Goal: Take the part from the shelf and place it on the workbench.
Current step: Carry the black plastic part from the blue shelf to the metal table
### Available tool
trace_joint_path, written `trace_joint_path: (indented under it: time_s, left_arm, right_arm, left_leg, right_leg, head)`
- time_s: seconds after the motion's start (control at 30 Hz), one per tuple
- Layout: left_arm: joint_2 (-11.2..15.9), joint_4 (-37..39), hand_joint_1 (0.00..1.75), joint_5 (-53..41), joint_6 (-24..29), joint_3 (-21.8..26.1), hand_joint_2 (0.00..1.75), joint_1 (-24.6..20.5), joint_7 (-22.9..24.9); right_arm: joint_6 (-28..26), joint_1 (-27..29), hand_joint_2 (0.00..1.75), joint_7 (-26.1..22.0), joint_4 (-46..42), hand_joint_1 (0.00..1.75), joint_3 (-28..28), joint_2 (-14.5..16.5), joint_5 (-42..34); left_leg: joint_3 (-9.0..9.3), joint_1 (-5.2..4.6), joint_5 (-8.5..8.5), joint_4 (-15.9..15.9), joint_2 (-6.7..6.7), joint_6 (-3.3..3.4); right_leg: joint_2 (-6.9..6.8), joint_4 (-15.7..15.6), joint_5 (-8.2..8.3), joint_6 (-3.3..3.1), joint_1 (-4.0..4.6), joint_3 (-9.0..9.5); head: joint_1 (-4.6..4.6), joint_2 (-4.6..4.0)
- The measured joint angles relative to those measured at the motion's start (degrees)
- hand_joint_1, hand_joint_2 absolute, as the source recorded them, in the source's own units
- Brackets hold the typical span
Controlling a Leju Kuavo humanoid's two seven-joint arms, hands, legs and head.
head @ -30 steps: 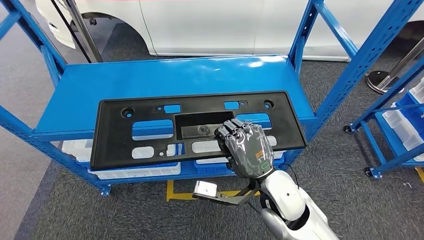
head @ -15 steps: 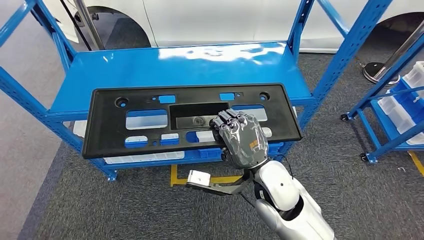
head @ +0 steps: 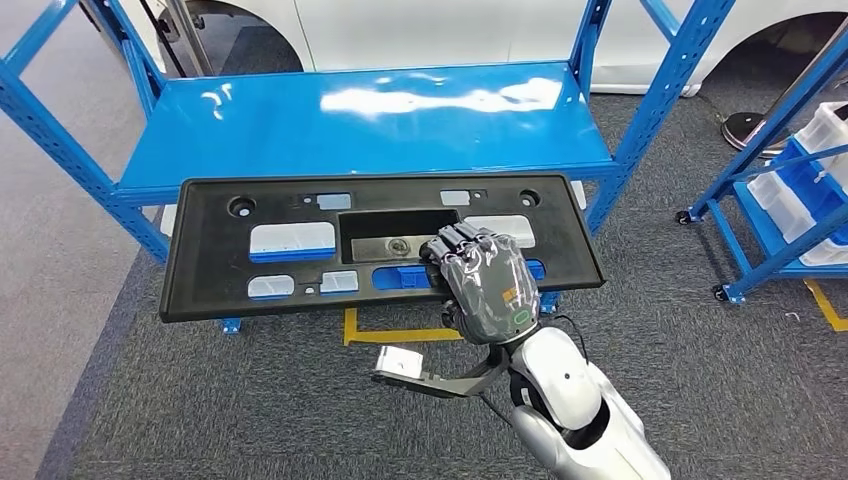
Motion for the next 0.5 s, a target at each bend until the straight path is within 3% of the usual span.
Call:
trace_joint_path:
  time_s: [0.07,0.1,0.17,0.23,0.27,0.3,0.37,0.43,0.5]
  left_arm:
    - [-0.08,0.0,0.0,0.04,-0.05,0.03,1.75,0.13,-0.05]
    - [-0.14,0.0,0.0,0.05,-0.06,0.04,1.75,0.22,-0.03]
    - [-0.26,0.0,0.0,0.06,0.0,0.07,1.75,0.33,-0.01]
    - [-0.26,0.0,0.0,0.05,0.05,0.08,1.75,0.43,-0.15]
    - [-0.26,0.0,0.0,0.0,0.07,0.08,1.75,0.47,-0.22]
    - [-0.26,0.0,0.0,-0.04,0.12,0.09,1.75,0.53,-0.25]
    - [-0.27,0.0,0.0,-0.15,0.25,0.14,1.75,0.58,-0.14]
    - [-0.35,0.0,0.0,-0.28,0.33,0.2,1.75,0.62,0.06]
    - [-0.42,0.0,0.0,-0.45,0.31,0.23,1.75,0.64,0.21]
  right_arm:
    - [-0.02,0.44,1.75,0.06,-0.3,1.75,0.05,-0.16,0.04]
    - [-0.02,0.79,1.75,0.11,-0.47,1.75,0.07,-0.29,0.1]
    - [-0.03,1.63,1.75,0.3,-0.81,1.75,0.08,-0.69,0.35]
    - [-0.03,2.53,1.75,0.49,-0.98,1.75,0.08,-1.12,0.64]
    - [-0.01,2.96,1.75,0.59,-1.02,1.75,0.08,-1.33,0.75]
    - [0.01,3.32,1.75,0.66,-1.04,1.75,0.08,-1.51,0.89]
    - [0.06,3.7,1.75,0.73,-1.19,1.75,0.08,-1.75,1.2]
    - [0.1,3.7,1.75,0.77,-1.5,1.75,0.08,-1.89,1.56]
    - [0.13,3.68,1.75,0.78,-1.85,1.75,0.07,-2.0,1.78]
  left_leg:
    - [-0.19,0.02,0.44,-0.77,0.1,0.82]
    - [-0.31,0.12,0.89,-0.93,0.21,1.29]
    - [-0.82,0.29,1.77,-1.08,0.59,2.08]
    - [-1.77,0.17,2.32,-0.8,0.93,2.42]
    - [-2.2,0.09,2.49,-0.61,1.16,2.44]
    - [-2.55,0.02,2.58,-0.41,1.45,2.44]
    - [-2.88,-0.1,2.55,-0.03,2.18,2.31]
    - [-3.1,-0.38,2.39,0.35,2.97,1.96]
    - [-3.42,-0.64,2.32,0.7,3.91,1.56]
  right_leg:
    - [0.03,-0.14,0.6,0.75,-0.08,-0.11]
    - [0.15,0.47,-0.05,1.03,-0.15,-0.42]
    - [0.46,5.18,-3.76,1.42,-0.32,-2.26]
    - [0.57,12.55,-7.96,1.65,-0.37,-4.8]
    - [0.57,14.87,-8.82,1.69,-0.38,-5.34]
    - [0.55,15.07,-8.56,1.63,-0.38,-4.83]
    - [-0.11,9.43,-5.72,1.14,-0.24,-0.89]
    - [-2.03,2.9,-3.85,0.28,0.41,2.94]
    - [-2.77,0.69,-4.05,-0.39,1.03,3.73]
  head:
    - [0.01,0.0]
    - [0.03,0.0]
    - [0.07,0.0]
    - [0.08,0.0]
    - [0.09,0.0]
    - [0.09,0.0]
    - [0.09,0.0]
    - [0.08,0.0]
    - [0.05,0.0]
